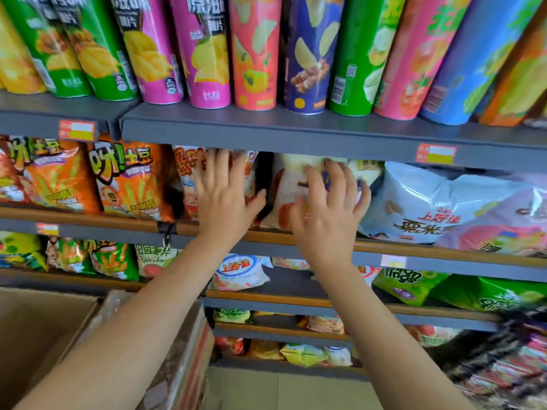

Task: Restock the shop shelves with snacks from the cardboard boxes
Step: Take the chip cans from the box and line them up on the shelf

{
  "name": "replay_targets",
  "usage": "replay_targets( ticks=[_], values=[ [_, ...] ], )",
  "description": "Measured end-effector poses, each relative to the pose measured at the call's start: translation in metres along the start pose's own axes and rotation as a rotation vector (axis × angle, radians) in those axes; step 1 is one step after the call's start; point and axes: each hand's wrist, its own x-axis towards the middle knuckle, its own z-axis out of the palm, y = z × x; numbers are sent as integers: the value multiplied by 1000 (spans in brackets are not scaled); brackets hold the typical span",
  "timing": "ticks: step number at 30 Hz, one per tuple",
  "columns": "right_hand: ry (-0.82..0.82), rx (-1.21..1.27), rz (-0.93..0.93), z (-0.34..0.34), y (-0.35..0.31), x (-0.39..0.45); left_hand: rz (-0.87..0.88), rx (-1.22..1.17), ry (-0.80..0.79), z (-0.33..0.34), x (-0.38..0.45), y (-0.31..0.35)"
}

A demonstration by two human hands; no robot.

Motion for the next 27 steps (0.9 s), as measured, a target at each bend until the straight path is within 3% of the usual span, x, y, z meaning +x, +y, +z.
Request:
replay_targets(
  ticks=[6,11,18,23,27],
  values=[
    [-159,-117,-169,26,17,18,-67,178,-115,9,11,6],
    [-264,-69,-135,44,31,24,-30,201,-160,9,4,6],
    [-307,-42,-231,35,30,1,-37,180,-242,-1,5,9],
    [-323,153,-225,10,26,-14,1,44,-141,-16,-7,21],
    [-256,319,-121,-37,39,-38,106,-251,49,-21,-22,58]
  ],
)
